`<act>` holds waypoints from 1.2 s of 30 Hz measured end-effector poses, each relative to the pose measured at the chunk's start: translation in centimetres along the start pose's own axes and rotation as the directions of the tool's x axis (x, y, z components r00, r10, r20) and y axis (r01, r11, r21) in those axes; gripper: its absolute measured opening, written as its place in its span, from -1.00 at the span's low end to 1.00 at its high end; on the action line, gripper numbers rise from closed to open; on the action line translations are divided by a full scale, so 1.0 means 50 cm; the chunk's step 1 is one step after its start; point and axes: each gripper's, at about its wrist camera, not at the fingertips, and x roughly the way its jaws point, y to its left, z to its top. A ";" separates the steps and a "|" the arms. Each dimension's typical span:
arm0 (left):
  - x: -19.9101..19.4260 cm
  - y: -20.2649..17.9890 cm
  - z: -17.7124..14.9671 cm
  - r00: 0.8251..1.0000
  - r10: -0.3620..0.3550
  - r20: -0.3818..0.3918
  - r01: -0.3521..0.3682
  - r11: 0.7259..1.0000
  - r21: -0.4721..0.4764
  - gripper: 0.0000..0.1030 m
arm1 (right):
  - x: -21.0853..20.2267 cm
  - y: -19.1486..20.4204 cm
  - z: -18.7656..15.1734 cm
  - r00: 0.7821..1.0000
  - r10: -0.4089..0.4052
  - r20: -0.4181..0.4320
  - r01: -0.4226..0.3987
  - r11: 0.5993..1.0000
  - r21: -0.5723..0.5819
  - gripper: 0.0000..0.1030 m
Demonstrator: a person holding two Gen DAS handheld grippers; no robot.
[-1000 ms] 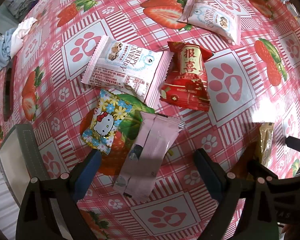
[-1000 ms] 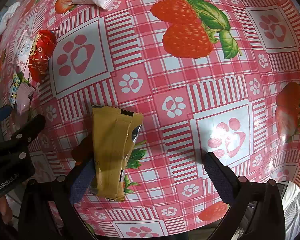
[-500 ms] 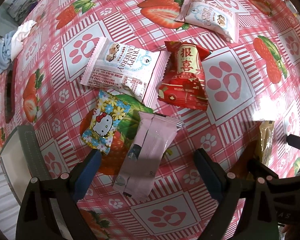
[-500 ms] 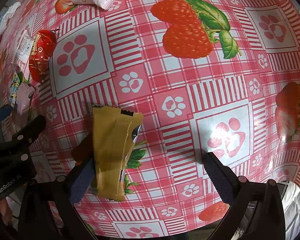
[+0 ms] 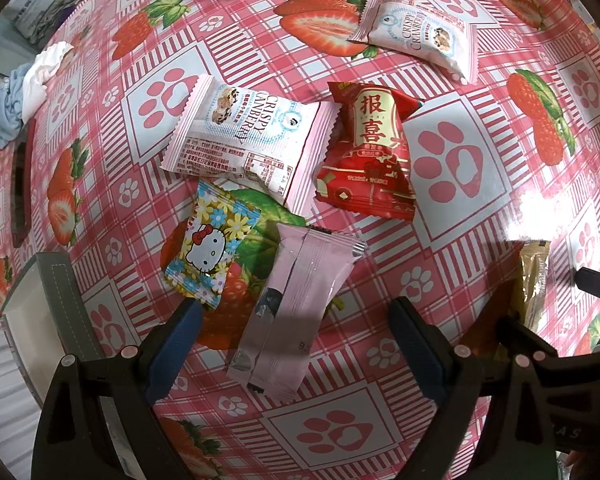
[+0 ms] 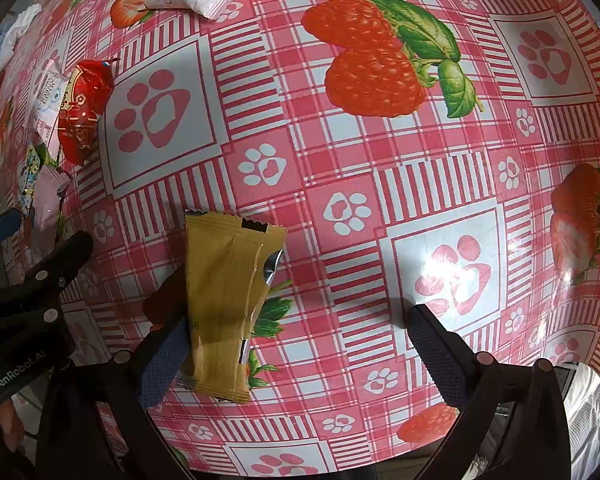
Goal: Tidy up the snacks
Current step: 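Close right gripper on the yellow bar while left gripper closes on the pink bar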
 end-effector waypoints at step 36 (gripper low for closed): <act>-0.028 0.042 -0.037 0.989 -0.142 -0.047 0.142 0.990 -0.010 -0.46 | -0.053 0.033 0.020 0.997 0.054 -0.063 -0.060 0.993 -0.097 -0.47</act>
